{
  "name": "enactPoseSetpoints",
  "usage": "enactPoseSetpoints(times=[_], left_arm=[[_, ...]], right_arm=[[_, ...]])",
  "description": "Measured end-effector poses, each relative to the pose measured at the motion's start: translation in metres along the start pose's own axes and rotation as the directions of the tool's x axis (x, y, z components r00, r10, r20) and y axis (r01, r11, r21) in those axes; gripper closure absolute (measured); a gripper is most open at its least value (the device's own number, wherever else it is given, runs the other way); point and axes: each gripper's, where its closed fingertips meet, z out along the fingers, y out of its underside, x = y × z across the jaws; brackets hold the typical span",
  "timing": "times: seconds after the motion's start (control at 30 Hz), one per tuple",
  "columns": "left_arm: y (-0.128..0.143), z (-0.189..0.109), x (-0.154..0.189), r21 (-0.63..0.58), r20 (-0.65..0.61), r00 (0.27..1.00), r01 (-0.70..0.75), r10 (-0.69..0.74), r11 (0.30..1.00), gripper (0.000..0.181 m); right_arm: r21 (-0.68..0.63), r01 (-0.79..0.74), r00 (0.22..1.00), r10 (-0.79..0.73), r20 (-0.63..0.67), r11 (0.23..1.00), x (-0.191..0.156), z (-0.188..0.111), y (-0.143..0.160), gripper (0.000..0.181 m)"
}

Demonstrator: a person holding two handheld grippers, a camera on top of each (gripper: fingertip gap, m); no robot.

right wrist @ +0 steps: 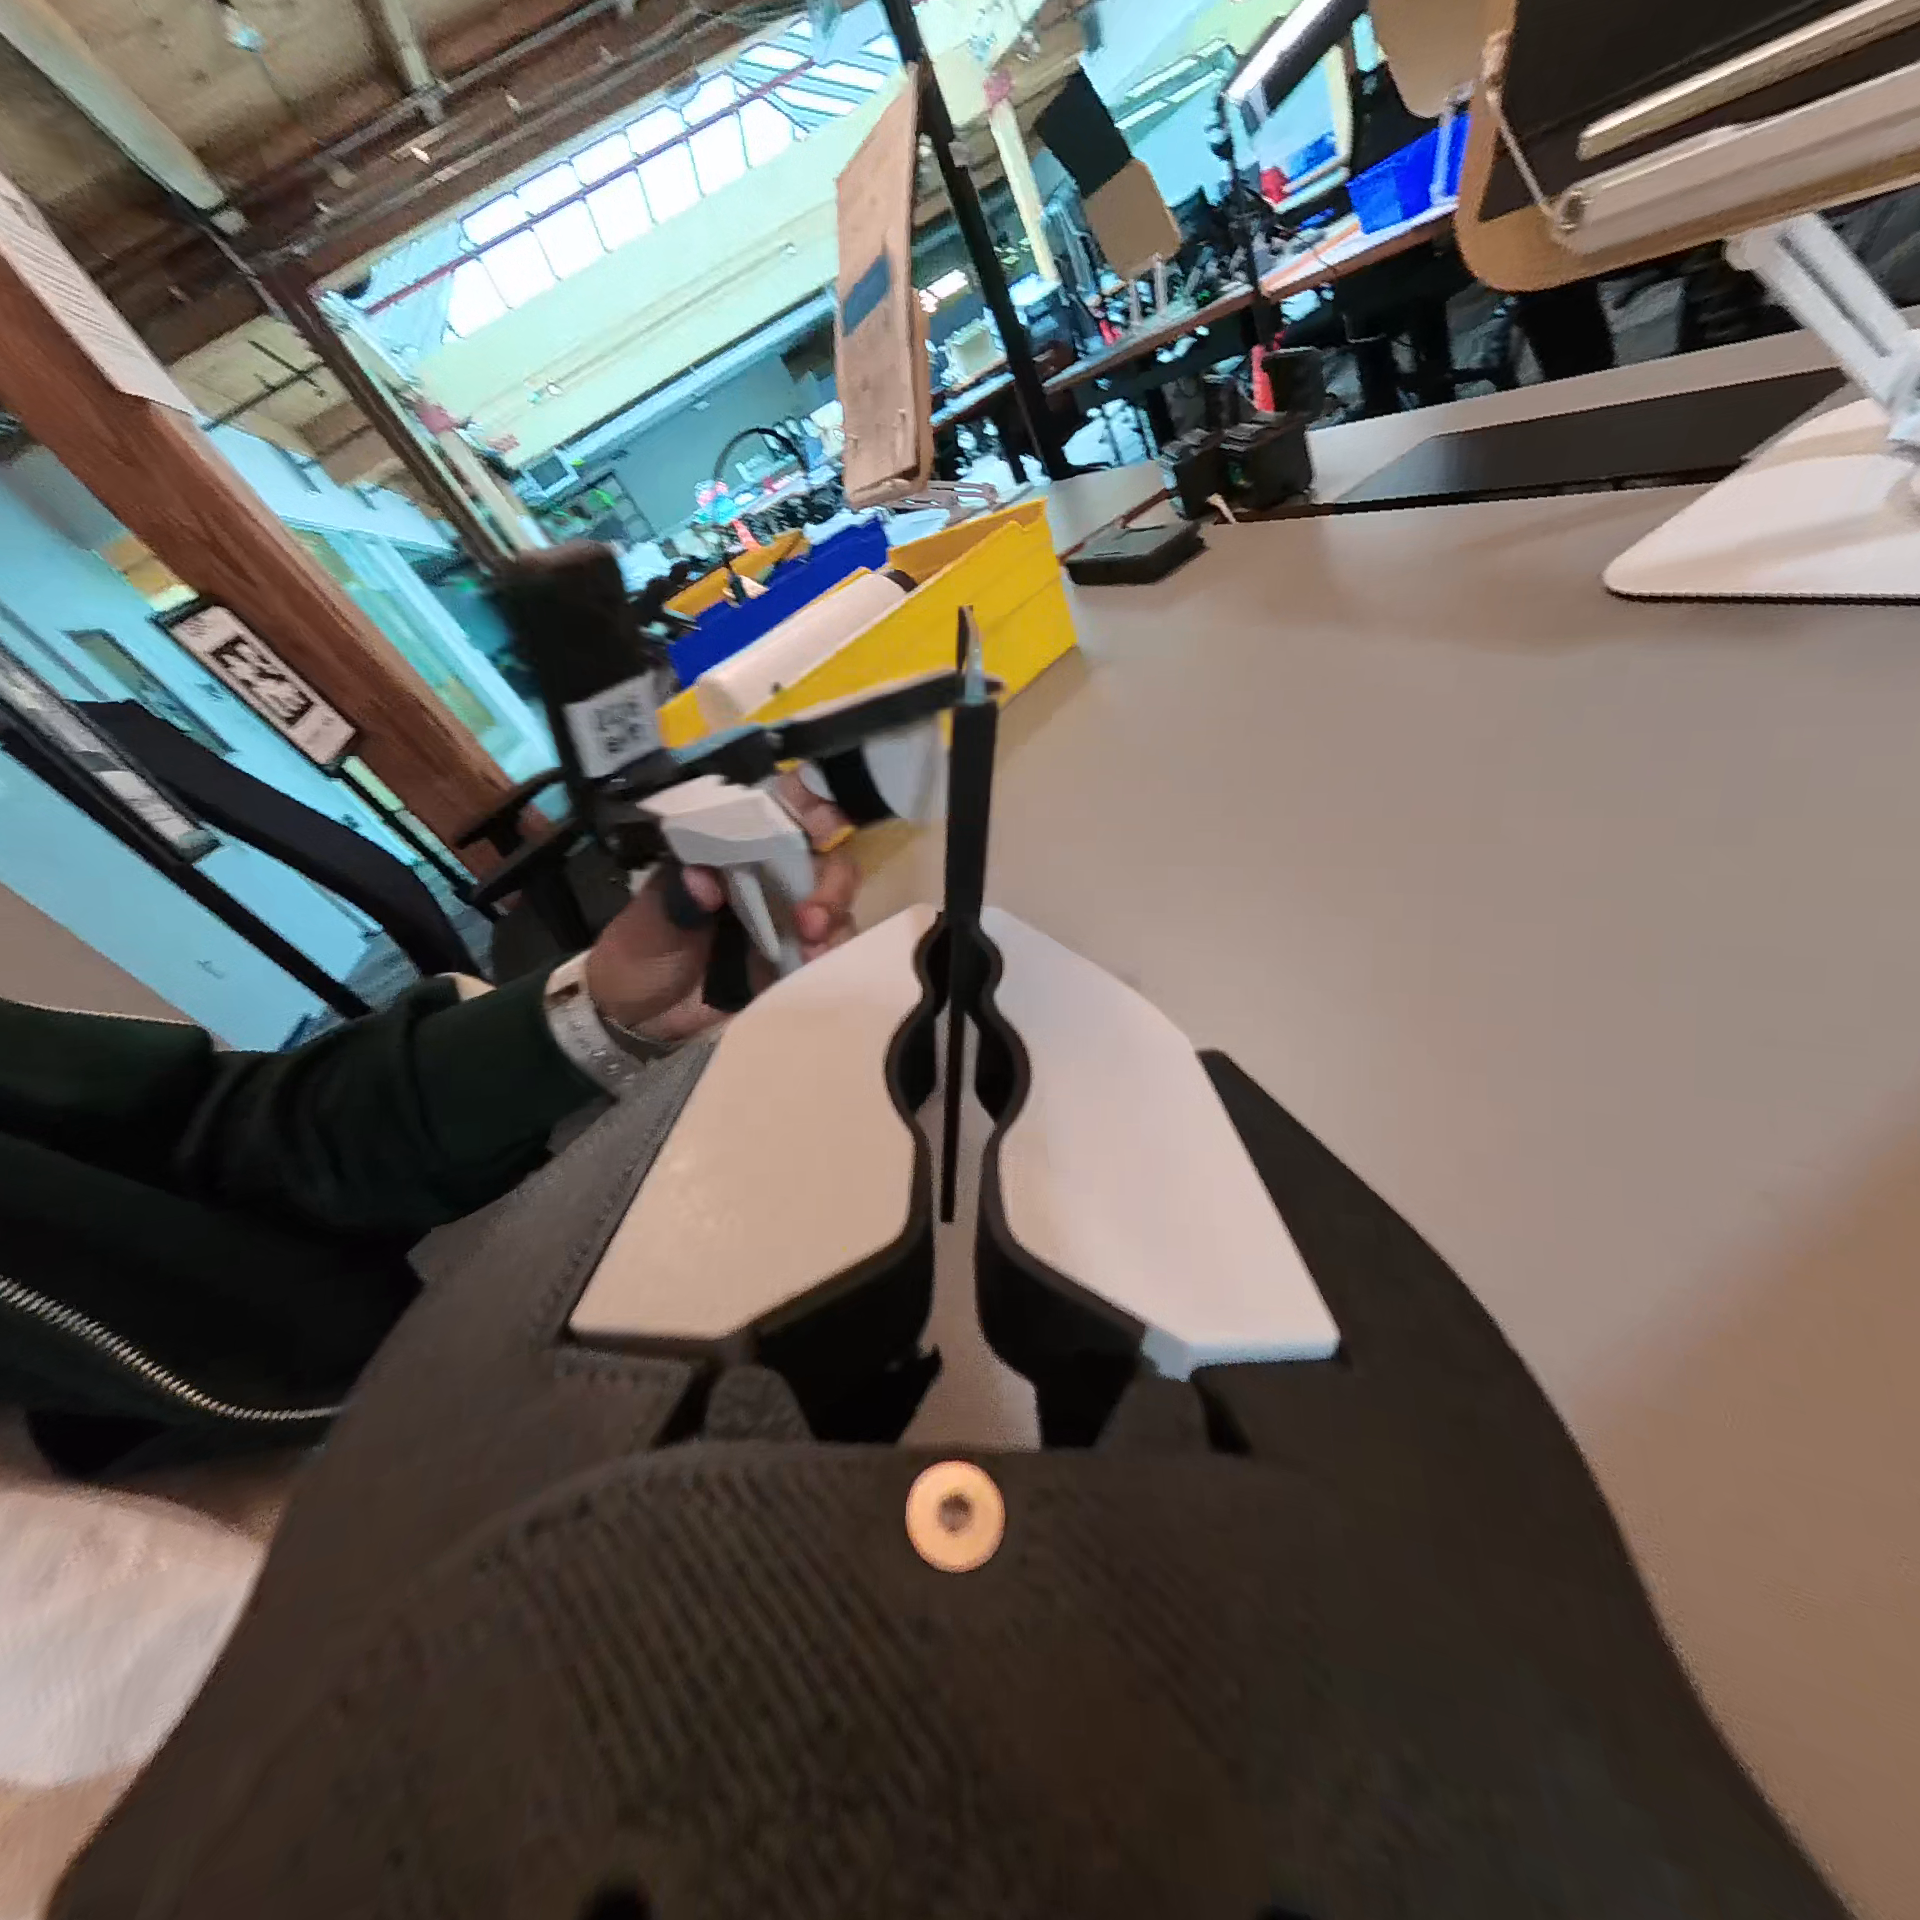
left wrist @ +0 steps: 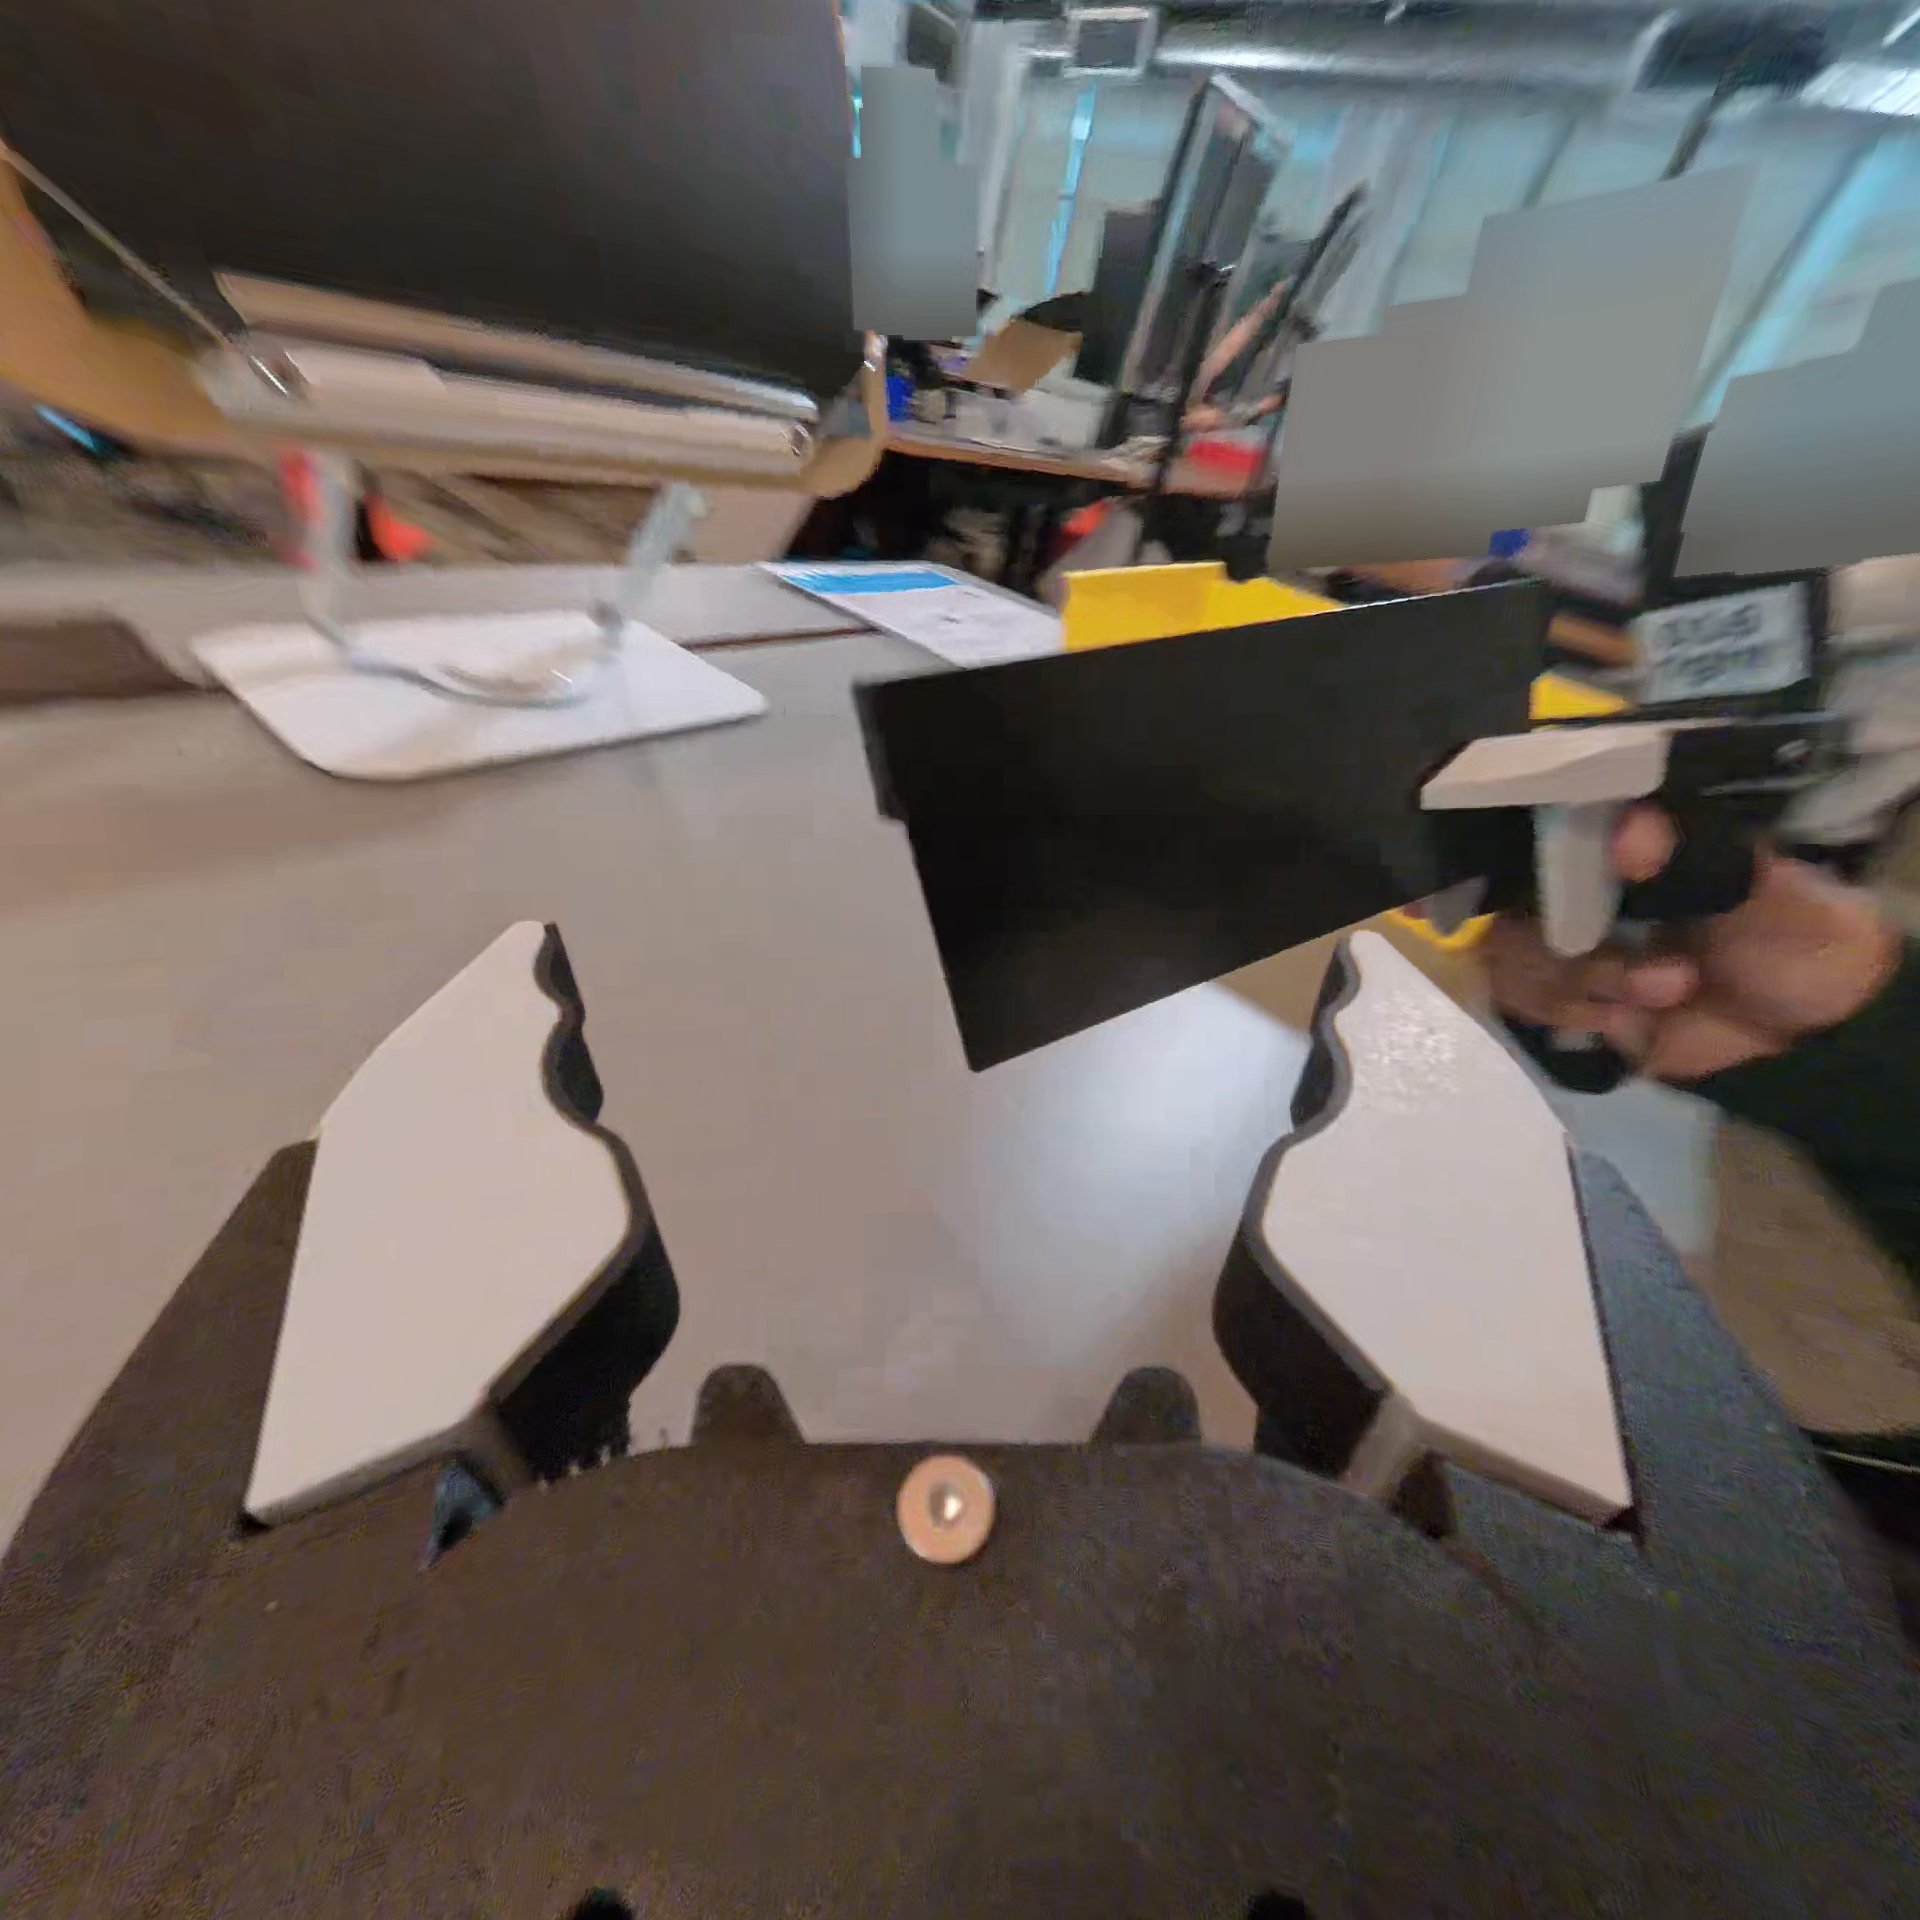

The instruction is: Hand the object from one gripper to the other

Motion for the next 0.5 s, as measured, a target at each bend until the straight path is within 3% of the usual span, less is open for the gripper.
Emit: enactPoseSetpoints(times=[0.1,0.23,0.33,0.4,0.5], left_arm=[[0.001,0.000,0.018,-0.018,-0.214,0.957,0.198,-0.197,0.980,0.077],[-0.013,-0.008,0.046,-0.014,-0.441,0.837,0.353,-0.323,0.935,0.119],[-0.012,-0.018,0.067,-0.115,-0.595,0.705,0.401,-0.386,0.909,0.177],[-0.016,-0.021,0.071,-0.128,-0.630,0.658,0.437,-0.414,0.890,0.179],[-0.014,-0.020,0.072,-0.125,-0.613,0.688,0.400,-0.388,0.908,0.179]], right_arm=[[0.024,0.005,0.996,-0.007,0.091,1.000,-0.014,0.002,-0.003,0.180],[0.024,0.000,0.985,-0.004,0.170,1.000,-0.025,0.003,-0.001,0.180],[0.024,-0.005,0.979,0.000,0.205,1.000,-0.029,0.003,-0.001,0.180],[0.033,-0.027,0.972,0.019,0.236,0.999,-0.032,0.002,-0.002,0.180],[0.043,-0.010,0.975,0.000,0.224,0.999,-0.028,0.002,0.000,0.178]])
